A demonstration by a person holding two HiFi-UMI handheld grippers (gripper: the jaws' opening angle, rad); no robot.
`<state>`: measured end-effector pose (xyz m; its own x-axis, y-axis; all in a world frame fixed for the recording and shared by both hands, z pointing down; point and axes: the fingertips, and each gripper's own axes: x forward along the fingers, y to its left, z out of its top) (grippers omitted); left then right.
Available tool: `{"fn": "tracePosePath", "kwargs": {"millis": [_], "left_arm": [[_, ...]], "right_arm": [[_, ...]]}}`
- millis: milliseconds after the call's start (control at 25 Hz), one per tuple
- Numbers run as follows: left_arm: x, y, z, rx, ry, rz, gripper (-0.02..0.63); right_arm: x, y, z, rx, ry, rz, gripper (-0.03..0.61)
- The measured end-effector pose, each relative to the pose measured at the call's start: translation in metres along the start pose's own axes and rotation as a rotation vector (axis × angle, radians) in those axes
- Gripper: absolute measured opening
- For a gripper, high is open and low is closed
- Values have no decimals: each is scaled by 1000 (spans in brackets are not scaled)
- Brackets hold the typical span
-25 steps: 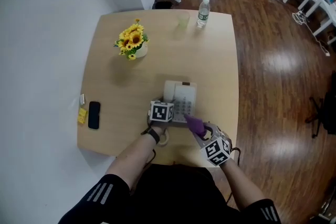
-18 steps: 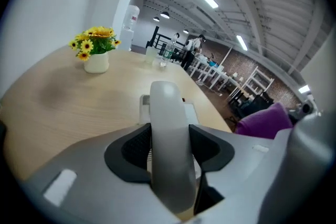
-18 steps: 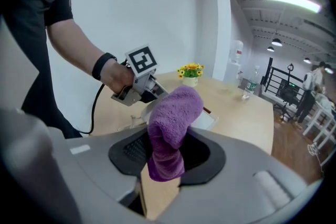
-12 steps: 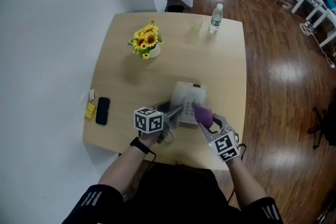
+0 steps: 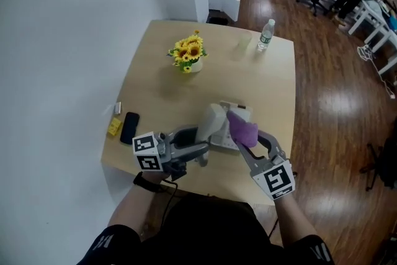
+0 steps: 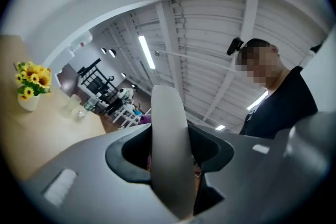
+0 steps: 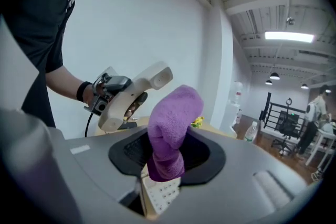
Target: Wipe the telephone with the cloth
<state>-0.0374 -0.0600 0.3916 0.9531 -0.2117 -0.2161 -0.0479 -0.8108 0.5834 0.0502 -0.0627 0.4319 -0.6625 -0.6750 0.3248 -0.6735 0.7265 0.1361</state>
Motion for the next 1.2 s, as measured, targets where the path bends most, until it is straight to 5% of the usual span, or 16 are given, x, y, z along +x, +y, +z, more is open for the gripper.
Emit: {"fn": "tracePosePath", "kwargs": {"millis": [160,440,720,1000,1200], "left_arm": [[-12,-40,24,3,-92,-135,206],[-46,-67,53,-137,-330,-307,204],[-52,-80,52,-142,-332,-340,204],[-63,-83,54,-137,-348,-347,204],[-63,-93,55,-137,-342,-383,204]], "right_arm": [[-5,10,61,-60,-97,18,143],[-2,22,148,-167,-189,57,143],[20,74,164,-399,-124,134,141],[12,118,132,-522,-55,219,138],[1,95,160,-461,-118,122,140]]}}
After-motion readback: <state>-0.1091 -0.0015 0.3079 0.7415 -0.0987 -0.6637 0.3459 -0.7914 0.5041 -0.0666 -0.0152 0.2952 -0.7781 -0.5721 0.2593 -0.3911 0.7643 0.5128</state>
